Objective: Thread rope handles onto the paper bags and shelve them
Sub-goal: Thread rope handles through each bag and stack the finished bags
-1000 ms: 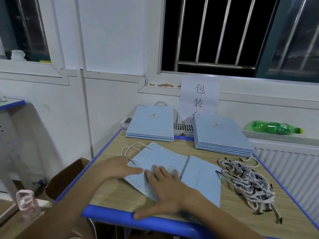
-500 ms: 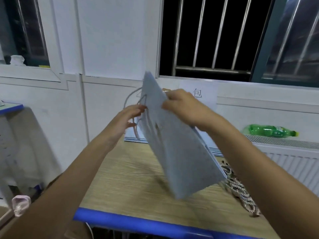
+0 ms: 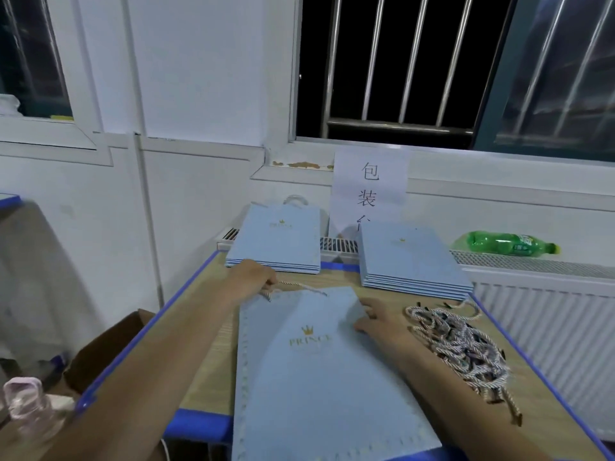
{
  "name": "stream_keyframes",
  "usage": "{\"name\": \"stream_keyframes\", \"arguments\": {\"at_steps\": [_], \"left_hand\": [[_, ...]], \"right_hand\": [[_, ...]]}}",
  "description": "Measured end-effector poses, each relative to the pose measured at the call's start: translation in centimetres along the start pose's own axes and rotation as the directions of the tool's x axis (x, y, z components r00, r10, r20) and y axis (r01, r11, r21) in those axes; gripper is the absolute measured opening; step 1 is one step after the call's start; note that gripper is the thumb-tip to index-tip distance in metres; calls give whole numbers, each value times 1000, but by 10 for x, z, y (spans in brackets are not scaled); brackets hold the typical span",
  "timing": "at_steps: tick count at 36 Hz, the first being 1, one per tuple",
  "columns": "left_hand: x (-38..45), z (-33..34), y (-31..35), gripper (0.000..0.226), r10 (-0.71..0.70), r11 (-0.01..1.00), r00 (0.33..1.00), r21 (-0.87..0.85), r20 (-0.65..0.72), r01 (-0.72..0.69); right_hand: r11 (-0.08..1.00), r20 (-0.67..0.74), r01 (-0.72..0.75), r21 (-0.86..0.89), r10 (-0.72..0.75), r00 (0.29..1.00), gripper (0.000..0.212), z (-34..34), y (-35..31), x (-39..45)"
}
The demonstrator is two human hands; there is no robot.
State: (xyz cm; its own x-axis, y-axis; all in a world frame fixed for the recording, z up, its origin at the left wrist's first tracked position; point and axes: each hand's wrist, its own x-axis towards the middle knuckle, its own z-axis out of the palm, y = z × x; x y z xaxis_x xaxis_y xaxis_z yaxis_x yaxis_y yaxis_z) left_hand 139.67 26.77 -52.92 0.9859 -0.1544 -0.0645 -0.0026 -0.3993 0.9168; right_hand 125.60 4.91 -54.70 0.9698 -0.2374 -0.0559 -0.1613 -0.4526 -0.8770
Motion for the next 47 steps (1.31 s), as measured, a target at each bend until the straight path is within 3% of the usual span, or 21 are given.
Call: {"name": "stream_keyframes", "arguments": {"at_steps": [2, 5, 8, 10, 12, 13, 16, 20, 26, 30, 35, 43, 47], "left_hand": [[-3, 0, 3, 39, 124, 992, 987, 6, -104, -124], [-31, 1, 9, 20, 375, 909, 905, 274, -202, -315], [-59, 12, 5, 20, 401, 765, 916, 547, 8, -340], [-68, 28, -2, 21, 399, 577, 908, 734, 128, -358], [-65, 41, -13, 42, 397, 464, 904, 815, 159, -348], [-62, 47, -19, 51, 370, 434, 914, 839, 167, -329], [-45, 53, -31, 54, 249, 333, 934, 883, 256, -330], [-43, 51, -32, 54, 193, 417, 946, 850, 262, -321], [-43, 48, -17, 50, 173, 455, 948, 832, 267, -318], [-48, 49, -26, 54, 195, 449, 950, 839, 245, -309], [-49, 37, -35, 74, 100, 586, 987, 795, 123, -158], [-49, 29, -30, 76, 50, 526, 990, 839, 135, -141], [-51, 28, -32, 75, 88, 606, 986, 777, 144, -168]], "right_hand": [[944, -18, 38, -327, -47, 999, 43, 0, -3, 2], [722, -8, 92, -686, -134, 991, 55, 1, -12, -7], [657, 105, 278, -700, -291, 951, 48, 8, -21, -2], [578, 273, 463, -673, -388, 880, 43, 22, -29, 9], [521, 380, 573, -632, -436, 816, 59, 42, -31, 24], [499, 398, 579, -645, -428, 812, 65, 50, -30, 29], [504, 369, 469, -725, -290, 883, 56, 62, -16, 44], [506, 362, 420, -754, -215, 907, 56, 65, -15, 45], [489, 394, 427, -761, -175, 902, 52, 61, -27, 46], [571, 291, 360, -738, -212, 933, 58, 63, -16, 42], [671, 149, 218, -709, -160, 976, 67, 39, 1, 43], [667, 159, 197, -718, -118, 980, 66, 25, 5, 43], [693, 145, 214, -688, -158, 977, 66, 23, 6, 41]]}}
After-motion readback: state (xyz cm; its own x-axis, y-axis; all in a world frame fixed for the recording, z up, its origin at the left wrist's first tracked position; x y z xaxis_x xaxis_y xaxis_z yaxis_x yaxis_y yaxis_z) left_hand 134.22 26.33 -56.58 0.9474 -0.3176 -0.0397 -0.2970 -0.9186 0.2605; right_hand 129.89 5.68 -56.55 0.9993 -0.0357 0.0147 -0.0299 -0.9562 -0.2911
